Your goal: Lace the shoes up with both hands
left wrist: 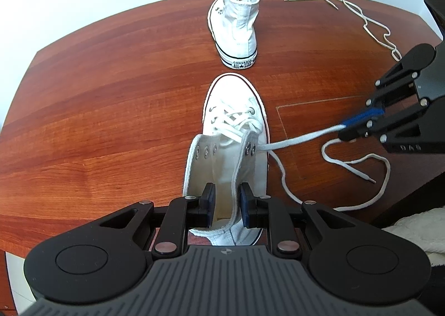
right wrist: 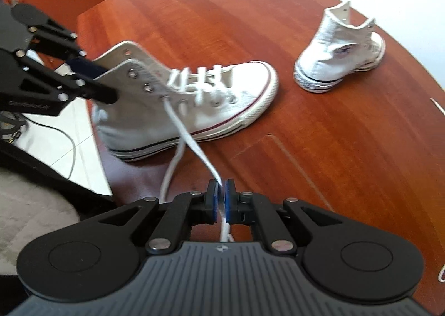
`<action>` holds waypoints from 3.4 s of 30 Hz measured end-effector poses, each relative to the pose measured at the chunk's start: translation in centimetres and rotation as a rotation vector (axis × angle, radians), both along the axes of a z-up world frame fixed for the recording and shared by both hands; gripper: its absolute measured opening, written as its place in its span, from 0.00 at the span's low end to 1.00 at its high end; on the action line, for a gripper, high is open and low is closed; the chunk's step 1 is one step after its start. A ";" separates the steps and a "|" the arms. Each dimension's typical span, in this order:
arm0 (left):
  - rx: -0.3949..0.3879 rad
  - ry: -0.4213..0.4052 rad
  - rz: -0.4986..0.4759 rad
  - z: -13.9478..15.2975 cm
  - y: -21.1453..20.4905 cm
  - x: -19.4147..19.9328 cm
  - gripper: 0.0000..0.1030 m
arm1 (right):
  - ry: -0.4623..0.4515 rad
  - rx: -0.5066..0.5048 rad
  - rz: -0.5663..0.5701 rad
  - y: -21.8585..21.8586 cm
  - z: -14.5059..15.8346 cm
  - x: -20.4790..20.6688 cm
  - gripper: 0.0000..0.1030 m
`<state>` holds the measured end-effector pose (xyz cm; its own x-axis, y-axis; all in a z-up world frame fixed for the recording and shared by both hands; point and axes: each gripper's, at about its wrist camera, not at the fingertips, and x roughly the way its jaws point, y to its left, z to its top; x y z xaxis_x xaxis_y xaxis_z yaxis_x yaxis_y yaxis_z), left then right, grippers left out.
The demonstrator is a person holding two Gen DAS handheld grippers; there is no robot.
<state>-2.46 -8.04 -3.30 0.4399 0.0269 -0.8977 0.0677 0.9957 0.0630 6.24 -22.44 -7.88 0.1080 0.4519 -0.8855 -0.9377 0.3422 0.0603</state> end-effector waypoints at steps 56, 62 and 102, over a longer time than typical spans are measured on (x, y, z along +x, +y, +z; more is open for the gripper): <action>-0.013 0.043 -0.499 -2.3 -11.2 4.0 0.28 | 0.007 -0.125 -0.137 -5.7 -4.3 -2.2 0.31; -0.011 0.078 -0.473 -4.8 -11.1 5.1 0.28 | 0.011 -0.121 -0.135 -5.7 -4.4 -2.0 0.31; -0.122 0.069 -0.407 -3.9 -9.0 4.4 0.03 | 0.044 -0.121 -0.046 -3.6 -6.6 -0.6 0.00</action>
